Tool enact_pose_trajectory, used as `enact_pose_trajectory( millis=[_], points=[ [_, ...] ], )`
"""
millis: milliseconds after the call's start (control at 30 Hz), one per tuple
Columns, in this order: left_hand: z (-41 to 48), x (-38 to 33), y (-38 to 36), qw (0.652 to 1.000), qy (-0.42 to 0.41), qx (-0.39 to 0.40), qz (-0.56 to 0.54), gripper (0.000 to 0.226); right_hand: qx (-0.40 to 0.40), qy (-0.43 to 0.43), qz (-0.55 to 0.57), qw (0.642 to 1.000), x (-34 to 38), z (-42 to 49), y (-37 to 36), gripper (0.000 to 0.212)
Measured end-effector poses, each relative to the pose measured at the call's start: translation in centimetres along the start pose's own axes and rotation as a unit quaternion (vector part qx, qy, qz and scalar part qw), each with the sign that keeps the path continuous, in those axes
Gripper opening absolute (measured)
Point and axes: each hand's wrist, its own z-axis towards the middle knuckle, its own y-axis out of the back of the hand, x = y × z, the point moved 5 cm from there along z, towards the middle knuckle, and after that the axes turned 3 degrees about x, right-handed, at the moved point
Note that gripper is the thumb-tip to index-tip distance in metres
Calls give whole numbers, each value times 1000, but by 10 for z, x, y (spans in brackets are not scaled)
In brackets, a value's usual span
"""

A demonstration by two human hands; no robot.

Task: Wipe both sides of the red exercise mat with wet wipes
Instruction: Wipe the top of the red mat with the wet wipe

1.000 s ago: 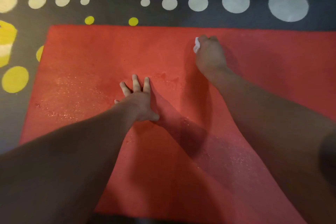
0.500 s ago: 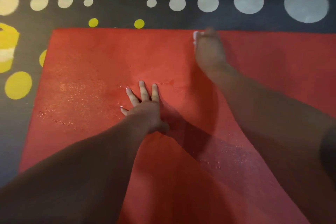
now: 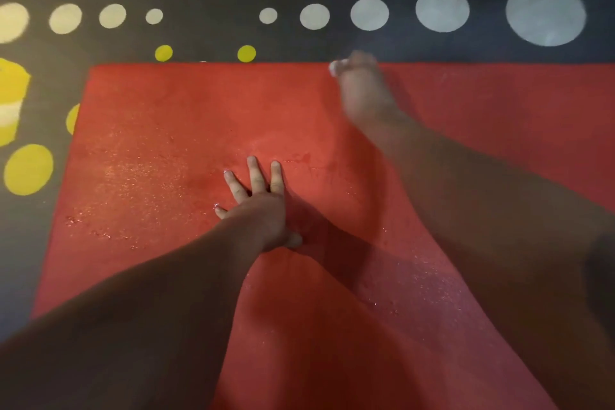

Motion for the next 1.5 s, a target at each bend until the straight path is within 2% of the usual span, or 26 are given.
enact_pose_trajectory(
  millis=[100,167,233,267,333,367,400,467,533,567,633,700,767,867,933,1000,1033,1100,1167,1233,1333,1433,1500],
  points=[
    [-1,1,1,1000,-10,2,-1,142,-28,-93,-62,993,-56,-18,10,33],
    [-2,0,0,1000,-19,2,1,143,-26,-146,-52,987,-71,-34,13,28],
    [-3,-1,0,1000,-20,-1,5,144,-29,-156,58,986,-60,-43,9,25],
    [-3,0,0,1000,-19,-4,10,144,0,-136,123,983,-40,-51,4,23],
    [-2,0,-1,1000,-16,-12,23,144,57,-21,153,986,15,-72,-7,29],
    [-1,0,-1,999,-13,-18,30,144,66,30,149,986,36,-84,-10,37],
    [-1,0,-1,999,-11,-22,36,145,52,104,92,989,50,-96,-8,40],
    [1,0,-2,999,-10,-24,37,145,31,168,42,984,49,-96,-12,39],
    [1,1,-3,999,-11,-25,32,145,38,106,33,993,16,-78,-9,33],
    [1,2,-3,999,-13,-25,31,145,53,13,39,998,-10,-70,-8,28],
    [1,2,-4,999,-15,-24,27,144,31,-108,12,994,-49,-72,2,39],
    [0,0,-4,999,-14,-25,25,144,9,-137,-24,990,-53,-85,12,44],
    [-1,-2,-4,999,-9,-30,29,144,14,-92,16,996,-28,-98,8,38],
    [-2,-2,-4,999,-4,-36,37,144,77,53,95,991,29,-129,-7,31],
    [-2,-1,-4,998,-5,-37,42,144,106,144,96,979,39,-148,-7,31],
    [-1,-1,-5,998,-8,-40,46,145,69,171,54,981,19,-149,1,32],
    [-1,-1,-5,998,-8,-41,47,145,57,134,43,988,1,-143,5,33],
    [-1,-1,-5,998,-6,-41,46,145,17,4,40,999,-46,-134,14,37],
    [-1,-2,-5,998,-2,-42,46,145,-32,-82,78,993,-72,-135,19,34],
    [-1,-2,-5,998,1,-42,46,144,-47,-74,84,993,-72,-137,17,28],
    [-2,-1,-6,998,2,-39,46,144,-7,-18,70,997,-67,-135,15,28],
    [-4,-3,-6,998,5,-43,45,144,-4,-96,-18,995,-76,-126,17,28],
    [-4,-4,-6,998,8,-45,46,144,-15,-139,-21,990,-61,-130,22,26]
  ],
)
